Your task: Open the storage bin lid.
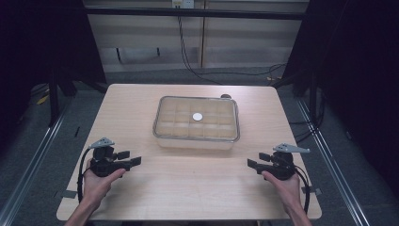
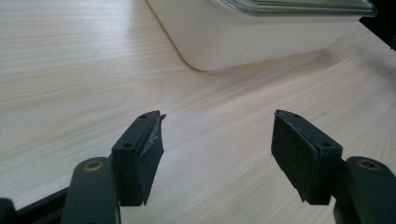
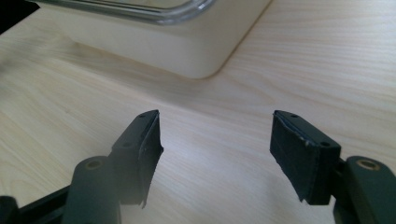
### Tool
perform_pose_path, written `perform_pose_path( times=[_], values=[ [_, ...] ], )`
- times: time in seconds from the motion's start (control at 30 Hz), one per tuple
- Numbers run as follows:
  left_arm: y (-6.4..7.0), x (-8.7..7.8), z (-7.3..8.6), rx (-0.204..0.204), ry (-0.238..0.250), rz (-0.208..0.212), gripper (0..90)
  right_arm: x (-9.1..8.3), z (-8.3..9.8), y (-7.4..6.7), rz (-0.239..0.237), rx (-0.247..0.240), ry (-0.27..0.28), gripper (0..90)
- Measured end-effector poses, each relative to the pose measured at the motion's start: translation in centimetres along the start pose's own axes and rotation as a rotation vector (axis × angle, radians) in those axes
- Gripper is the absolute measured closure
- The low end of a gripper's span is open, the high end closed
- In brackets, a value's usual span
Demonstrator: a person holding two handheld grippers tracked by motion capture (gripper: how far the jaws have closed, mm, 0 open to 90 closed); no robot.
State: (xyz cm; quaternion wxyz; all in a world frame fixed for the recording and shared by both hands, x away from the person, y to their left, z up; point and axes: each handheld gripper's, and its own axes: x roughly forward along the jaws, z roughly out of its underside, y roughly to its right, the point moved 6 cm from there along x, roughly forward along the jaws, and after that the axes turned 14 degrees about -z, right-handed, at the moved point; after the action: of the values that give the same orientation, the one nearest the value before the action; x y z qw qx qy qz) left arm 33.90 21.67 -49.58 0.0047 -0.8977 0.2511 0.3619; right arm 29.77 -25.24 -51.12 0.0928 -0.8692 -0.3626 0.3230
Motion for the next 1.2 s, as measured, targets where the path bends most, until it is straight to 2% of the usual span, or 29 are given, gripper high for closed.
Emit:
perform_pose_path(
  times=[0.1,0.13,0.17,0.23,0.37,0.5,0.53,0.6,0.7,0.87,1.03,1.2],
  values=[
    [0.6,0.0,-0.7,0.021,0.01,0.021,34.3,0.5,-1.1,-0.3,-0.036,-0.022,0.007,36.4],
    [0.8,0.0,-0.8,0.029,0.006,0.024,34.3,0.5,-1.1,-0.3,-0.036,-0.022,0.007,36.4],
    [1.0,0.0,-1.0,0.04,0.002,0.03,34.6,0.7,-1.9,-0.4,-0.057,-0.015,0.016,37.7],
    [1.1,0.0,-1.1,0.043,-0.006,0.05,35.8,0.8,-2.7,-0.5,-0.064,-0.029,0.007,38.0],
    [1.3,0.4,-2.0,0.036,-0.003,0.054,36.1,1.0,-3.8,-0.6,-0.071,-0.048,0.004,41.2],
    [1.3,1.0,-2.9,0.035,0.004,0.062,36.1,0.9,-4.6,-0.7,-0.103,-0.018,-0.005,41.3],
    [1.3,1.0,-2.9,0.035,0.004,0.062,36.0,0.9,-4.6,-0.7,-0.103,-0.018,-0.005,41.3],
    [1.3,1.2,-3.2,0.042,0.001,0.057,36.1,0.7,-5.1,-0.4,-0.075,-0.018,-0.012,41.2],
    [1.5,1.4,-4.0,0.037,0.016,0.061,36.1,0.6,-5.8,0.0,-0.079,-0.009,0.008,39.3],
    [1.5,1.7,-5.3,0.031,0.028,0.061,36.1,0.9,-7.1,0.3,-0.087,-0.013,0.012,37.5],
    [1.3,2.4,-6.4,0.043,0.022,0.049,36.1,1.5,-8.5,1.0,-0.083,-0.011,0.021,36.7],
    [1.2,2.8,-7.2,0.031,0.026,0.05,36.0,2.1,-9.3,1.3,-0.083,-0.021,0.012,37.2]
  ],
)
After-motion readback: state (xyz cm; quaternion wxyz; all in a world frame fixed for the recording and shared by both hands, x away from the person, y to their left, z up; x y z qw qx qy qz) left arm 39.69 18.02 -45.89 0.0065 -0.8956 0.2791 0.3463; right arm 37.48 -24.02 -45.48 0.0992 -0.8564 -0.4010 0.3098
